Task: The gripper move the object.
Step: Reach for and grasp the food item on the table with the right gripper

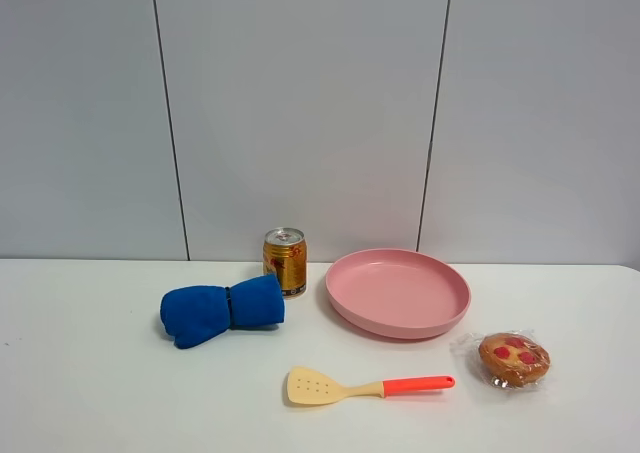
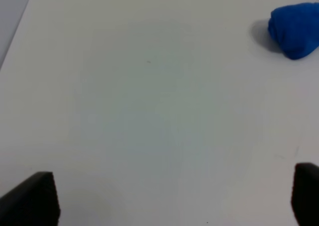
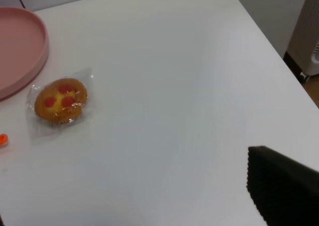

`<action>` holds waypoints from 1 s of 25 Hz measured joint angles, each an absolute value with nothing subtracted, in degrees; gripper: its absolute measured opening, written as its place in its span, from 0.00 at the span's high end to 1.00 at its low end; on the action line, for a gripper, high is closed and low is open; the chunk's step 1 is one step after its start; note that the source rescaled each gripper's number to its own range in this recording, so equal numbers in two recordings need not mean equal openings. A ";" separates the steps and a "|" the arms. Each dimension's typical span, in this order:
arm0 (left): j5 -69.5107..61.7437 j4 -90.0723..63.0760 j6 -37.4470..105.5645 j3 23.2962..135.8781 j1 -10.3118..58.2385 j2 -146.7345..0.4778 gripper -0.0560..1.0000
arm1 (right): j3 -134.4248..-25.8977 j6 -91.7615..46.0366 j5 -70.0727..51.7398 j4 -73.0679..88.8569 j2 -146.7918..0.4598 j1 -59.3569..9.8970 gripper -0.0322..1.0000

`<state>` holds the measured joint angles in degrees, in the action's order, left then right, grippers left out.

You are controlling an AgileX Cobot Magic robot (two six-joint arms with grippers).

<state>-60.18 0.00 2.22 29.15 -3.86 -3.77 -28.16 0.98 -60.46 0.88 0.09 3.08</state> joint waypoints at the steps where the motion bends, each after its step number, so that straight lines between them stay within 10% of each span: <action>1: -60.18 0.00 2.22 29.15 -3.86 -3.77 0.00 | -28.16 0.98 -60.46 0.88 0.09 2.88 0.00; 25: -60.18 0.00 2.22 29.15 -3.86 -3.77 0.00 | -29.17 -12.39 -60.09 12.36 -4.54 0.67 0.00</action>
